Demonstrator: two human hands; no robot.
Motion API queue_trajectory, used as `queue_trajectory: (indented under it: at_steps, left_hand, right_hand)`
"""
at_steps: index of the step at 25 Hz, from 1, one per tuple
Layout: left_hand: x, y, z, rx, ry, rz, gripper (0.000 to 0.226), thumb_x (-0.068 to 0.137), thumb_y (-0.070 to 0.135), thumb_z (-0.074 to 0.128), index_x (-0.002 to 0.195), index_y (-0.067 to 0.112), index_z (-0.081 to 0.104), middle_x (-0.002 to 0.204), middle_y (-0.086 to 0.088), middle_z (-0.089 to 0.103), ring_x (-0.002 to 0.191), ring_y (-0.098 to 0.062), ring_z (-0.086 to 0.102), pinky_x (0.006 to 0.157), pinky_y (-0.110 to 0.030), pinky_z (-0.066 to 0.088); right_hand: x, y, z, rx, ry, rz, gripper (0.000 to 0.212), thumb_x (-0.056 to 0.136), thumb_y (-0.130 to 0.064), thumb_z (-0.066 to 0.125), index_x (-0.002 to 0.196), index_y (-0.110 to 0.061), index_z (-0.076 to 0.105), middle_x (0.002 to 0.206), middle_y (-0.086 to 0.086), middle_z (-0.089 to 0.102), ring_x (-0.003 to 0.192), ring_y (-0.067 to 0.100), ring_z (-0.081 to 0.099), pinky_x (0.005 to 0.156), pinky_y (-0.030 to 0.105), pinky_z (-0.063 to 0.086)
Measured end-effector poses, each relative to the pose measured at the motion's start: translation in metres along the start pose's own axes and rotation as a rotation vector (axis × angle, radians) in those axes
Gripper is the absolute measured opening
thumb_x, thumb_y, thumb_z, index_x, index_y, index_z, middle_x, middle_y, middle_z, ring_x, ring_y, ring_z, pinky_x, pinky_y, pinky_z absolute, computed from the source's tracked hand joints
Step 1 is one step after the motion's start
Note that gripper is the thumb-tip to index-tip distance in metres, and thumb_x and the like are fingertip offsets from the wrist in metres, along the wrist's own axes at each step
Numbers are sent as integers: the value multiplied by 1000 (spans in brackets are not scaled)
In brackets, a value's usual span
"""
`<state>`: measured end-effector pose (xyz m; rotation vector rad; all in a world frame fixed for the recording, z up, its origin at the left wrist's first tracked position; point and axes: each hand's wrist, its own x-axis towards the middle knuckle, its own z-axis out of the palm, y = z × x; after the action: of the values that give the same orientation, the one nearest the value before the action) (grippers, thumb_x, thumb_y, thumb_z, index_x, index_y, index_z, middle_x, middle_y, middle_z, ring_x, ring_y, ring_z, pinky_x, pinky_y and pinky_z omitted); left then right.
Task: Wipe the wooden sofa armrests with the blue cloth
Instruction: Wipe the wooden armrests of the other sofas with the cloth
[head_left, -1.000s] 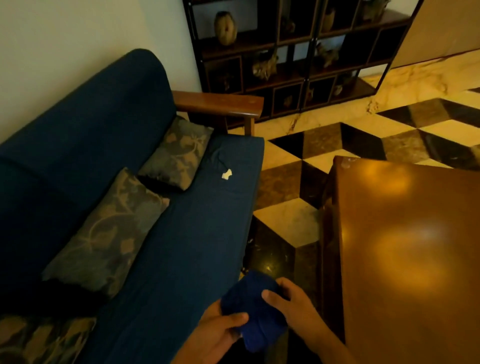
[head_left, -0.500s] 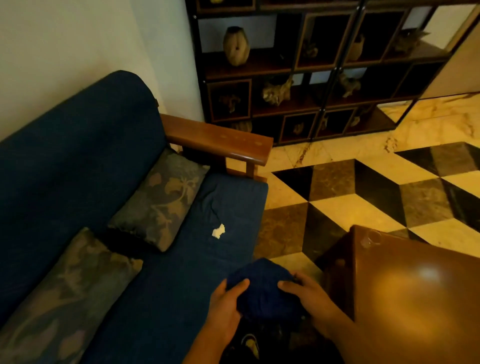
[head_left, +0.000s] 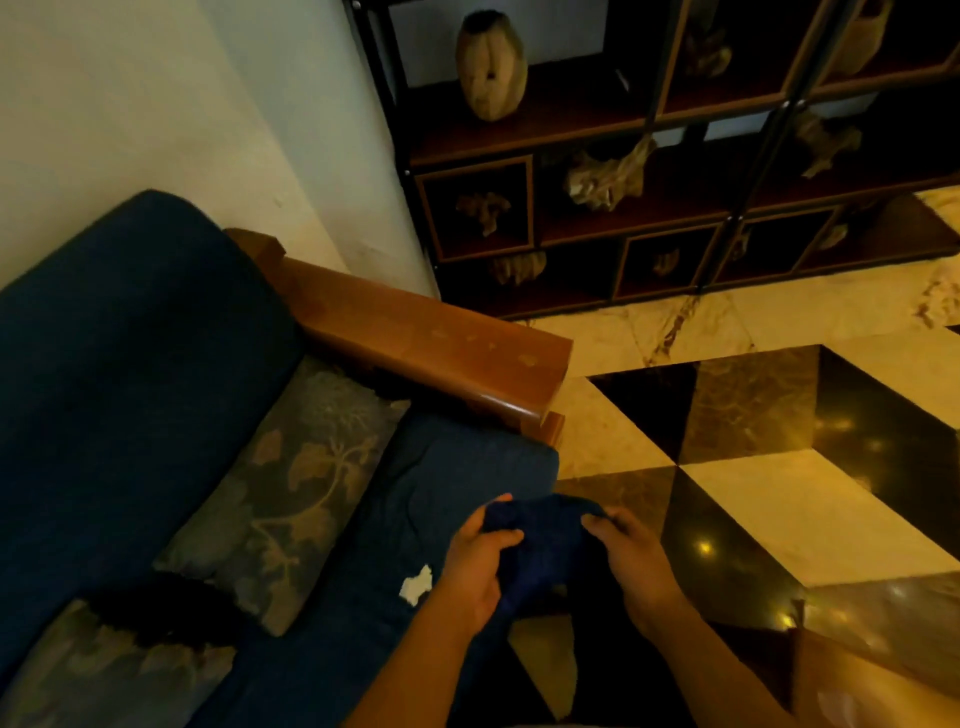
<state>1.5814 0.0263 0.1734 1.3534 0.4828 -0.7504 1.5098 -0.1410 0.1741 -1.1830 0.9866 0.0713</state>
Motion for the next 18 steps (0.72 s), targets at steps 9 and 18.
queue_trajectory:
  at_steps: [9,18]
  left_hand:
    - [117,90,150,351,58,-18,30,83,-10,66,99,16,72,100,-8,74,96,-25,69,77,-31,57]
    - [232,101,45,680,308,161,22,89,16,76,109,15,67,114,-5,69,96,-16,64,81,-28,49]
  right_hand:
    - [159,-114,-56,-77,43,-4,14,97,-8,66,88,-18,67,89,8,71,86,29,69,79,44,54]
    - [248,-79,53,-327,25,-100,23,95,-17,72,110,-30,61,106,-5,65,106,32,67,72,24,54]
